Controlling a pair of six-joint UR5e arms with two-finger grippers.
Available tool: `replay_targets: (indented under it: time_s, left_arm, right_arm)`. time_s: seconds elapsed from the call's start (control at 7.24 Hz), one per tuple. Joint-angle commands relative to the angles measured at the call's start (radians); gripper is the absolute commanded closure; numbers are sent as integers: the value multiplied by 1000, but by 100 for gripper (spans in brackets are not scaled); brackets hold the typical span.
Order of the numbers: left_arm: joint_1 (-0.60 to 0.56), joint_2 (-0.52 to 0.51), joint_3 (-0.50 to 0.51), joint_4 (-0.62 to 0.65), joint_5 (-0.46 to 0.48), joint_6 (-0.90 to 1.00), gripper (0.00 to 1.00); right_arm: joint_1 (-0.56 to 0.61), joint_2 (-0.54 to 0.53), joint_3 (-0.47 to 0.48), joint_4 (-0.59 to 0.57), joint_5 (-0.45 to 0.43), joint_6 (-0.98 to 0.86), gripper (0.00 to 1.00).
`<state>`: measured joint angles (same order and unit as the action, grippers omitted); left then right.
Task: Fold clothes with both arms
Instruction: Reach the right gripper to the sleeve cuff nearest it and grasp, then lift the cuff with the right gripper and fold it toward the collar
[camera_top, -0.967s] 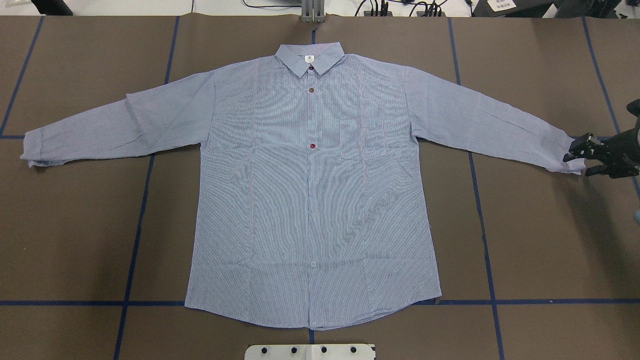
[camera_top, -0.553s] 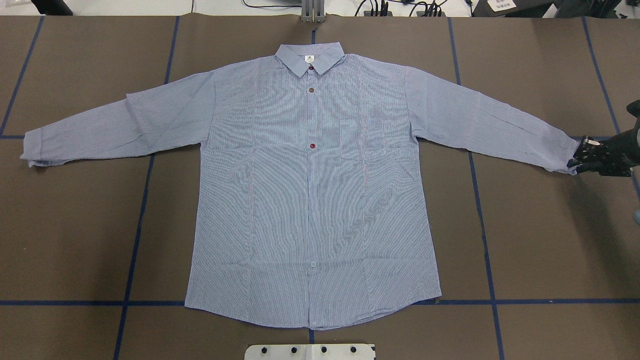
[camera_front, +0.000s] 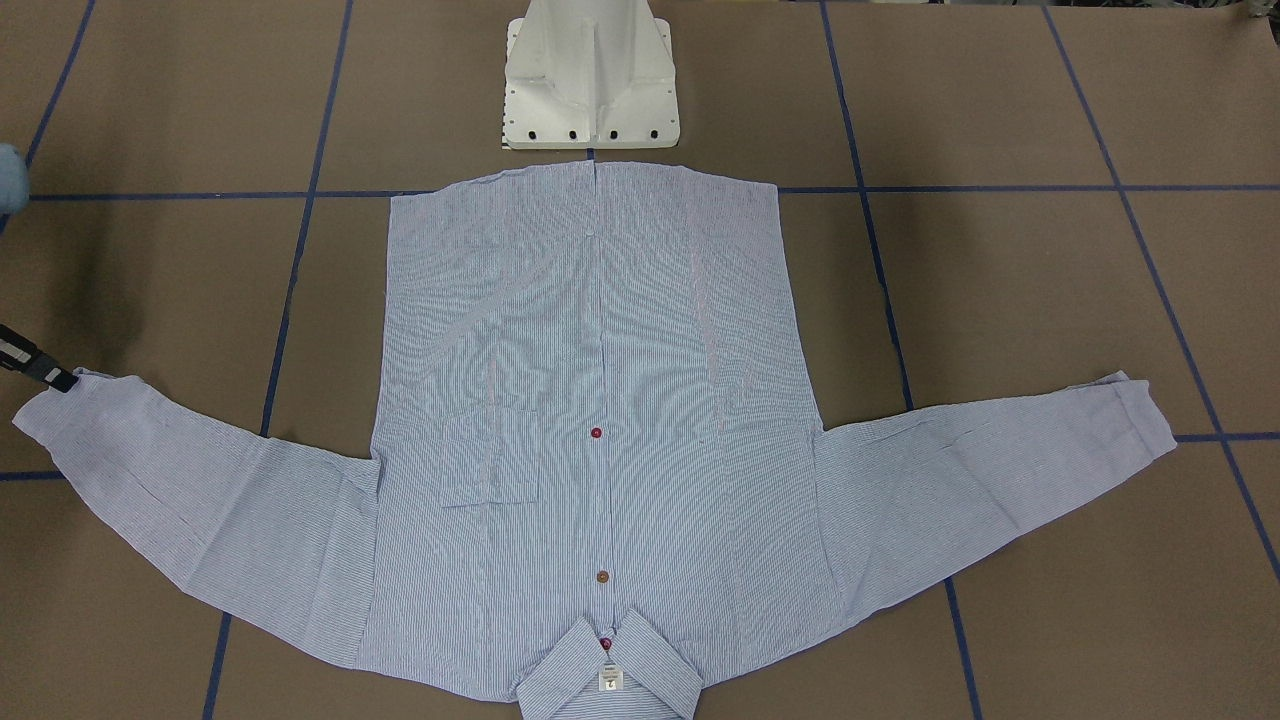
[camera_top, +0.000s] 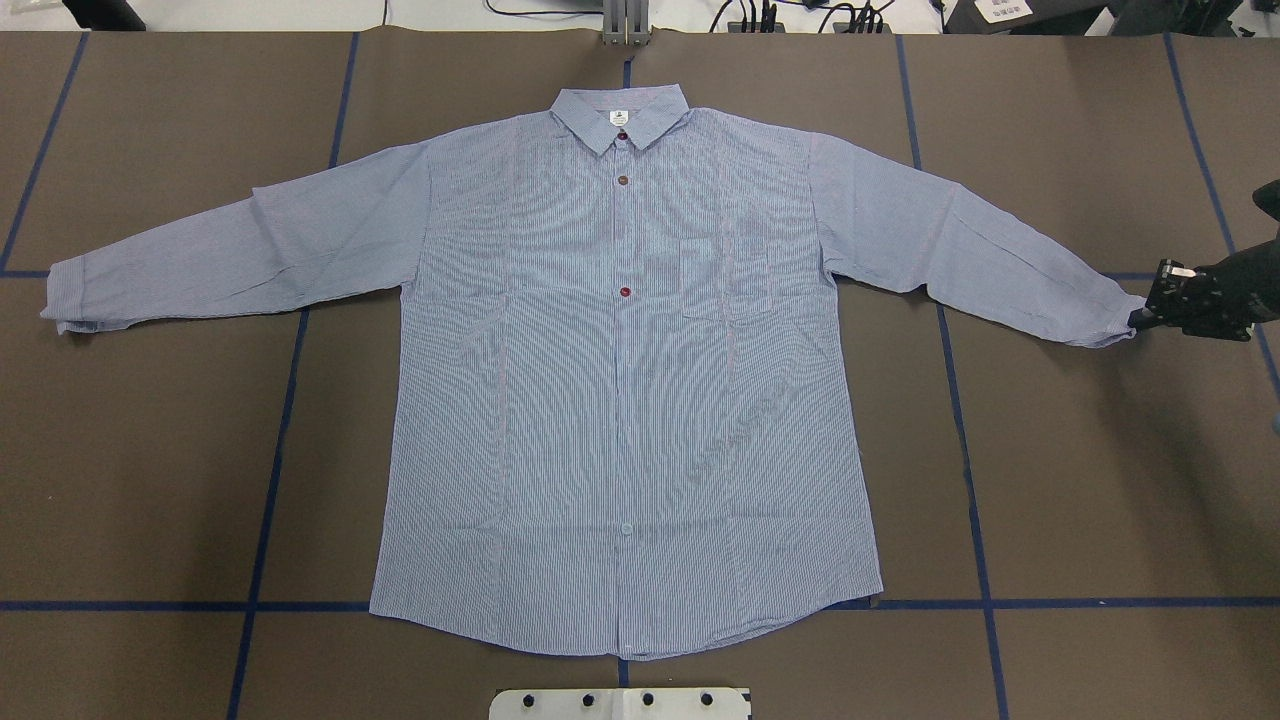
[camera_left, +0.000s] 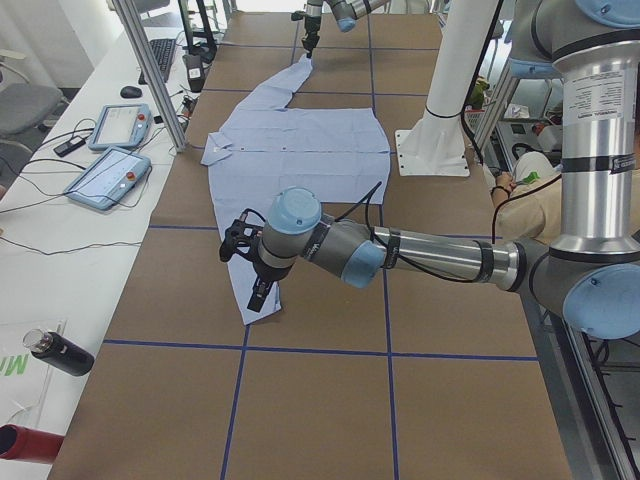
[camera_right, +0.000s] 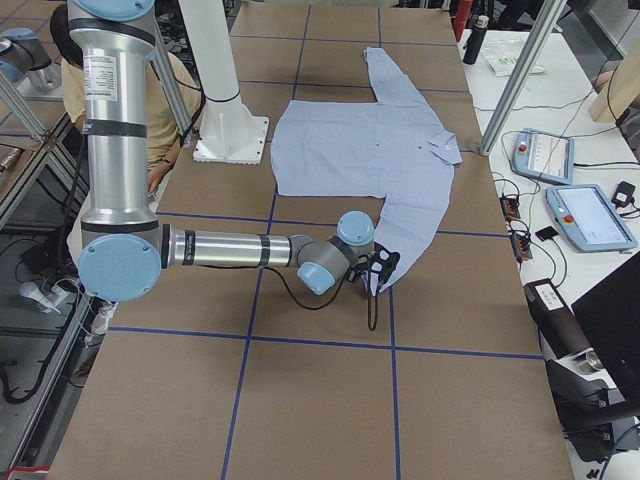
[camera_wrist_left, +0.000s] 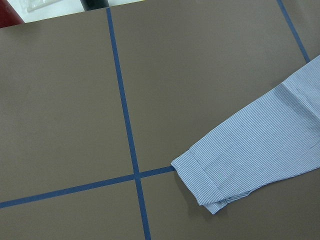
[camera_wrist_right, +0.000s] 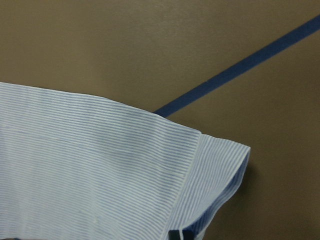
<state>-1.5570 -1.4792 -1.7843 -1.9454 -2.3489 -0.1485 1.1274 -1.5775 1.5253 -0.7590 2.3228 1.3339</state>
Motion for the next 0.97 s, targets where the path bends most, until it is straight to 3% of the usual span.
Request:
replay_targets:
  time_s: [0.0,0.28,0.55,0.69,0.83]
  left_arm:
    - [0,-6,-1,-1,-1,-2,0]
    - [0,-9,-10,-1,-10,-2,0]
    - [0,-18,3,-62,-29,-3,0]
    - [0,-18,6,-64,-29,-2,0]
    - [0,-18,3,-66,-29,-2,0]
  right_arm:
    - [14,172,131,-297,-3,1,100]
    - [-65,455,131,-585,-107,1,100]
    - [-220,589,113,-652,-295,25,100]
    - [-257,672,58,-652,-342,28,100]
    - [-297,817,-68,-652,-347,77,100]
